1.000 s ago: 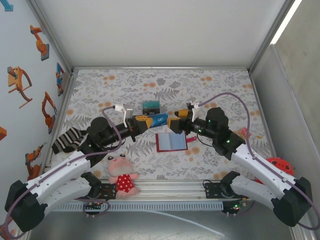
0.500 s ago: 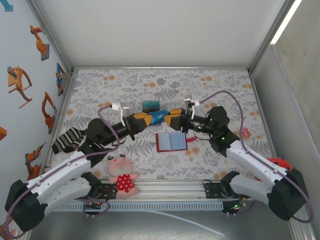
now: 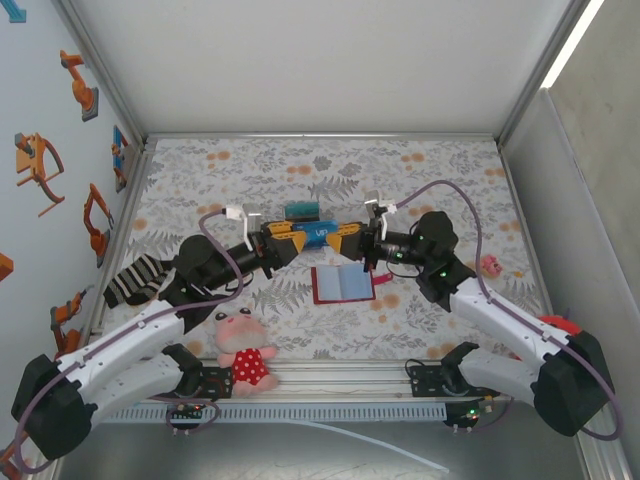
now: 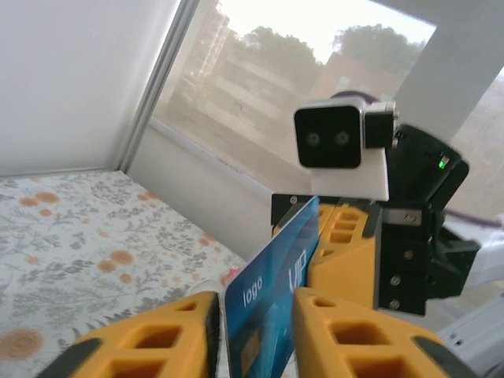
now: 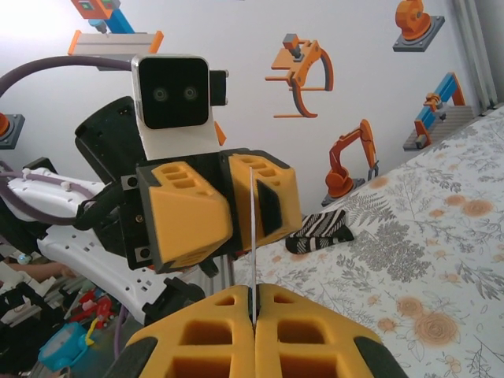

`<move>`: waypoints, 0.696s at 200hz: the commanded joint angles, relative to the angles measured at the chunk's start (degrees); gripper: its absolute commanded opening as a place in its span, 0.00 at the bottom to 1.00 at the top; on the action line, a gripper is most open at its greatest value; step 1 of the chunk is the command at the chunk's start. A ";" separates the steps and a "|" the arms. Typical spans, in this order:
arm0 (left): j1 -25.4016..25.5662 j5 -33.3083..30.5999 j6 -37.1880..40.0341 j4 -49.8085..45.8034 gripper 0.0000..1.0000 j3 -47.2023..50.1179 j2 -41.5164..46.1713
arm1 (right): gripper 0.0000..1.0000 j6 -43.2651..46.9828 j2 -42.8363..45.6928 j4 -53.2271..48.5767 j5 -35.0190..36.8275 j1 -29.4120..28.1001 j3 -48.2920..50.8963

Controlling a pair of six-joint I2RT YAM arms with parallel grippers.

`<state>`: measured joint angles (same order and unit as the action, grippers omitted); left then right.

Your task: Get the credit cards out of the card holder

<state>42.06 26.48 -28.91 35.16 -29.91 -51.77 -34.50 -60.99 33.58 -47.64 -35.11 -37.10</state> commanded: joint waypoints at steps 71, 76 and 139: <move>-0.20 -0.58 24.94 -43.57 0.53 -19.84 5.20 | 0.00 9.58 1.79 -14.34 -3.64 -0.29 -3.25; -0.14 -0.26 25.62 -44.93 0.53 -20.63 4.64 | 0.00 9.89 1.61 -14.93 -3.97 -0.26 -3.57; -0.19 7.46 29.77 -55.75 0.48 -31.45 -6.55 | 0.00 10.81 -1.27 -17.60 -7.52 -0.30 -5.48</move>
<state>42.00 28.45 -2.74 -14.02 -57.69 -55.13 -25.41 -61.25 17.58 -52.45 -35.11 -40.56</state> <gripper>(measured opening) 0.498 0.046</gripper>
